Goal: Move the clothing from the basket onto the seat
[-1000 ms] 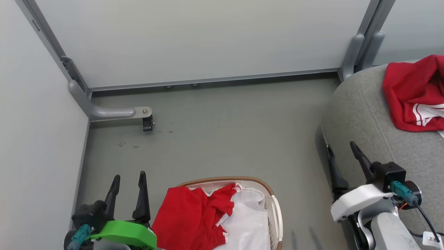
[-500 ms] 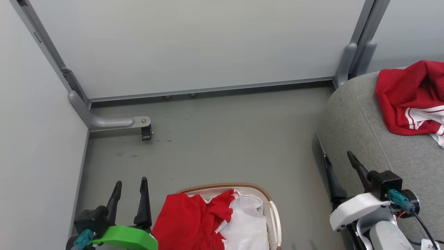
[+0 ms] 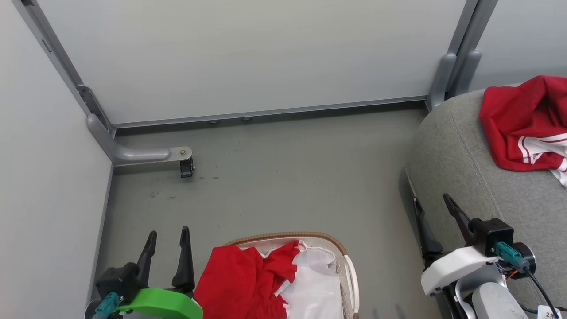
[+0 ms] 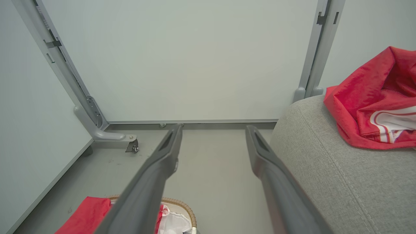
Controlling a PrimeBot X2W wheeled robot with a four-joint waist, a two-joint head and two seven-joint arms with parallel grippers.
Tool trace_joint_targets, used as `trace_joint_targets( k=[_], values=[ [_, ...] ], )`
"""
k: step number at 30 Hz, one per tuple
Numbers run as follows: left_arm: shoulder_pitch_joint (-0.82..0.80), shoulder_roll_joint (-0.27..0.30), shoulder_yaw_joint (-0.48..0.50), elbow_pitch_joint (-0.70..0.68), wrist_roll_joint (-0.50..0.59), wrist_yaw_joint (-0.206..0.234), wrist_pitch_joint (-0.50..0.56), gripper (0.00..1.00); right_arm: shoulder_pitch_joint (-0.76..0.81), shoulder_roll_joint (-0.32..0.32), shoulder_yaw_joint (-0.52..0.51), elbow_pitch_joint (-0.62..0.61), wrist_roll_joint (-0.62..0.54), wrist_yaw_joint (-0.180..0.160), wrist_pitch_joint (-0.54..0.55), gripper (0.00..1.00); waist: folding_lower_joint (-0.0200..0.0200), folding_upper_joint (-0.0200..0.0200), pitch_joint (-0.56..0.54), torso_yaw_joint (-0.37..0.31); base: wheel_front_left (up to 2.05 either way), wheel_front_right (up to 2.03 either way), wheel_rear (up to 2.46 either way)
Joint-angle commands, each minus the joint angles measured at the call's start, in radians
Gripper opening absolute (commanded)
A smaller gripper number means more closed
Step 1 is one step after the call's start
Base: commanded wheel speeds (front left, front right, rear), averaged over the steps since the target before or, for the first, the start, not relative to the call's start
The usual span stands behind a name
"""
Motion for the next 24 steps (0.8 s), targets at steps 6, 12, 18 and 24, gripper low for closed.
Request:
trace_joint_targets(
  k=[6,12,18,24],
  values=[
    [0.006,0.001,-0.001,0.002,0.003,0.000,0.001,1.00,0.002,-0.004,0.000,0.003,0.005,-0.001,-0.002,1.00,0.0001,0.0000,0.003,0.000,0.00,0.00,0.00],
    [-0.008,0.001,-0.014,0.005,0.011,-0.003,0.001,1.00,-0.008,-0.004,-0.002,-0.003,0.001,-0.001,-0.002,1.00,0.0001,0.0000,0.018,0.000,0.00,0.00,0.00],
    [-0.048,0.001,-0.061,0.022,0.042,-0.012,0.001,1.00,-0.027,-0.004,-0.006,-0.012,0.004,-0.001,-0.002,1.00,0.0001,0.0000,0.057,-0.006,0.00,0.00,0.00],
    [-0.144,0.001,-0.122,0.085,0.105,-0.018,0.001,1.00,-0.082,-0.005,-0.015,-0.033,-0.011,-0.001,-0.002,1.00,0.0001,0.0000,0.146,-0.038,0.00,0.00,0.00]
  ],
)
